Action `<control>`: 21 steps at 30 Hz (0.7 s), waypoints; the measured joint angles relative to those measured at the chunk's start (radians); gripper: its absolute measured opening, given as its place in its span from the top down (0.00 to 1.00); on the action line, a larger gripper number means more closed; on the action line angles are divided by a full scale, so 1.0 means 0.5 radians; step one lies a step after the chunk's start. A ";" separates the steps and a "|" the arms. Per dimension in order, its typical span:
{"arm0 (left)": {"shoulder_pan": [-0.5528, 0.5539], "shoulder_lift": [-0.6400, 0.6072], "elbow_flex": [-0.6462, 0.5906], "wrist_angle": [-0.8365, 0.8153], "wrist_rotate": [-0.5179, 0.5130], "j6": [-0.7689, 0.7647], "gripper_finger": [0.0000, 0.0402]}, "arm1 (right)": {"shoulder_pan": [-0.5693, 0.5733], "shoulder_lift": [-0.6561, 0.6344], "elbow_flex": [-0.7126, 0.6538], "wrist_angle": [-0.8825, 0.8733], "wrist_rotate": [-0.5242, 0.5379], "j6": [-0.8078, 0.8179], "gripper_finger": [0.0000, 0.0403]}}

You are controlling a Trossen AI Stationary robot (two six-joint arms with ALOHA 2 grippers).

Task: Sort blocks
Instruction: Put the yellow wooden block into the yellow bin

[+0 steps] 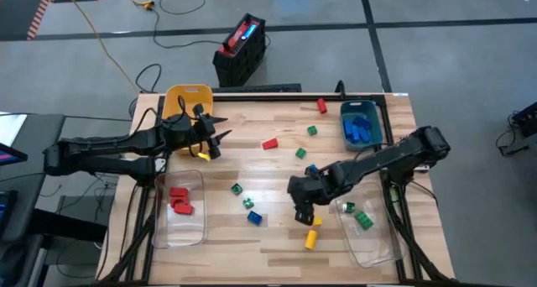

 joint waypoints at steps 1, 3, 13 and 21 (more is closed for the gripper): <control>0.000 0.000 0.000 -0.001 0.000 -0.002 0.54 | 0.000 0.046 -0.001 -0.011 -0.073 -0.046 0.34; 0.000 0.000 0.000 -0.003 0.000 -0.015 0.54 | 0.001 0.132 0.006 -0.011 -0.210 -0.114 0.32; 0.000 0.002 0.001 -0.077 0.000 -0.039 0.54 | 0.169 0.562 0.420 -0.657 -0.241 -0.438 0.30; 0.000 0.002 0.002 -0.107 0.000 -0.061 0.54 | 0.203 0.673 0.511 -0.889 -0.236 -0.459 0.30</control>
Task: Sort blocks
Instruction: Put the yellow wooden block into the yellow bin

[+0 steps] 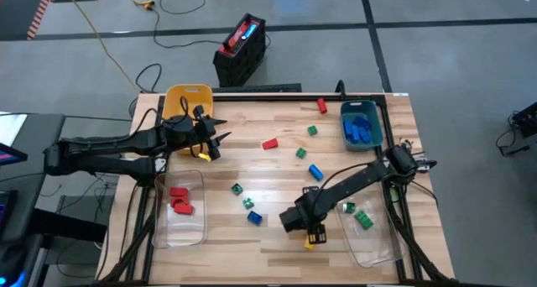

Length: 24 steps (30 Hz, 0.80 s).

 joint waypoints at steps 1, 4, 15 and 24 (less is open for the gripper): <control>0.000 0.000 0.000 0.000 0.000 -0.001 0.54 | 0.000 0.000 -0.004 -0.004 0.000 0.003 0.30; 0.000 0.000 0.000 -0.005 0.000 -0.002 0.54 | 0.000 0.001 -0.007 -0.016 0.000 0.003 0.30; 0.000 0.000 0.000 -0.042 -0.002 0.020 0.54 | 0.030 0.032 -0.043 -0.029 0.000 0.000 0.30; 0.000 0.000 0.000 -0.043 -0.002 0.042 0.54 | 0.027 0.031 -0.043 -0.044 -0.014 -0.007 0.30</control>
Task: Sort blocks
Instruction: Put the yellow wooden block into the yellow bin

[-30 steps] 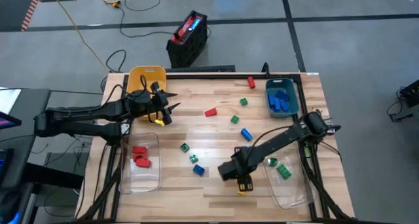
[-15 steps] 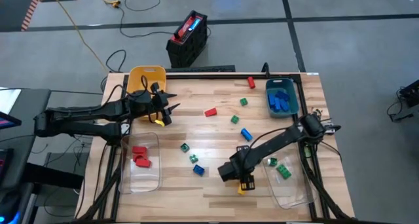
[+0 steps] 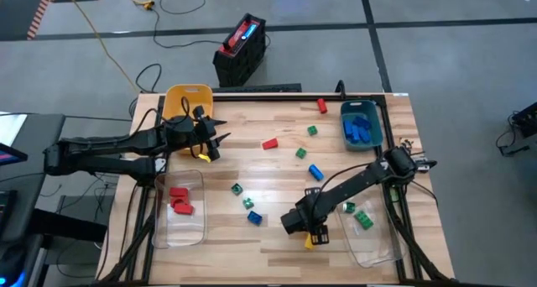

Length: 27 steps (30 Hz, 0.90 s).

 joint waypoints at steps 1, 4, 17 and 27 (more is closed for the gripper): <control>0.000 0.000 0.000 0.000 0.000 0.000 0.54 | 0.000 0.000 0.000 0.000 -0.001 -0.006 0.30; 0.000 0.000 0.000 -0.001 0.000 -0.002 0.54 | 0.002 0.000 0.000 0.002 -0.002 -0.015 0.30; 0.000 0.000 0.000 -0.010 0.001 0.000 0.54 | 0.015 0.001 -0.135 0.097 -0.045 -0.019 0.30; 0.000 -0.002 0.001 0.017 -0.005 0.021 0.54 | 0.007 0.001 -0.133 0.185 -0.035 -0.072 0.34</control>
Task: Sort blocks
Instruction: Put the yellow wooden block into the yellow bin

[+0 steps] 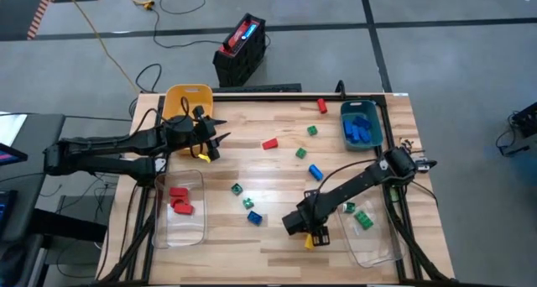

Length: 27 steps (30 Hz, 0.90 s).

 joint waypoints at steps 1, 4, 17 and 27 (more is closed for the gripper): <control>0.000 0.000 0.000 0.000 0.000 -0.001 0.54 | -0.003 0.000 0.000 -0.004 0.004 -0.001 0.36; 0.000 0.000 0.000 -0.001 0.000 -0.002 0.54 | -0.020 0.000 -0.001 -0.004 0.014 0.000 0.44; 0.000 0.000 0.000 -0.013 -0.002 -0.004 0.54 | -0.062 -0.006 0.001 -0.007 0.020 0.004 0.71; 0.001 0.000 0.000 -0.012 0.000 0.009 0.54 | -0.196 -0.180 -0.003 0.008 0.481 0.090 0.70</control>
